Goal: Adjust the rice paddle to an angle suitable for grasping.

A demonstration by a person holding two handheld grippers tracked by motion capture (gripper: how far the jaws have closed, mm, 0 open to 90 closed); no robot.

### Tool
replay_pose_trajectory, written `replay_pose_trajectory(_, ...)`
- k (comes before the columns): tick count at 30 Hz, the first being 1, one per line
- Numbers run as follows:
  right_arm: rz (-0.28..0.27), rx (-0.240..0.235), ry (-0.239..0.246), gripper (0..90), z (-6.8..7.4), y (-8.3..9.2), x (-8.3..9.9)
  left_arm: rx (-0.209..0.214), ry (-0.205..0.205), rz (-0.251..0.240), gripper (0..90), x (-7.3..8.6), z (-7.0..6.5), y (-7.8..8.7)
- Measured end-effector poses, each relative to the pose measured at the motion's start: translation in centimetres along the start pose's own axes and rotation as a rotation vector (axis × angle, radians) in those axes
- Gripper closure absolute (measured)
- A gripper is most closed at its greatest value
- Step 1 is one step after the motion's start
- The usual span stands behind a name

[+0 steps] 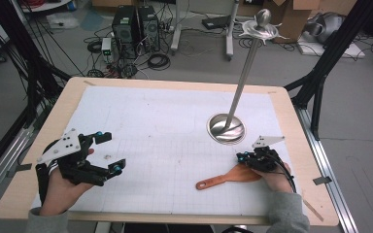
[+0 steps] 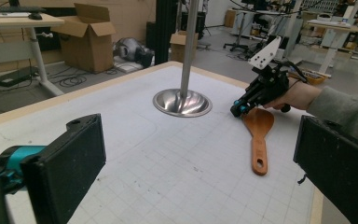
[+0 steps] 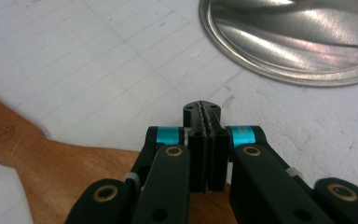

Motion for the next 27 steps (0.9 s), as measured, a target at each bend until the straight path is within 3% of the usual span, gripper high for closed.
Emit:
replay_pose_trajectory(7, 0.0, -0.002, 0.001, 89.8, 0.2, 0.7, 0.7, 0.019, 0.001, -0.002, 2.6, -0.2, 0.1, -0.6)
replay_pose_trajectory(11, -0.014, -0.013, -0.023, 89.8, 0.4, 1.3, 1.4, 0.039, 0.004, -0.002, 2.6, -0.4, 0.1, -1.4)
replay_pose_trajectory(19, 0.008, -0.013, -0.012, 89.9, 1.6, 2.4, 2.2, 0.073, 0.002, 0.011, 2.6, -0.5, 0.0, -3.2)
replay_pose_trajectory(27, 0.005, -0.024, -0.001, 89.9, 2.2, 3.4, 2.7, 0.082, -0.002, 0.012, 2.6, -0.7, -0.1, -3.7)
Point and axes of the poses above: each handheld gripper's, and its own axes: y roughly backward along the jaws, x roughly out of its underside, z roughly to its left, the point moved 2 cm from there along -y, roughly forward along the jaws, and after that the axes turned 5 degrees about y, right-handed, at the moved point
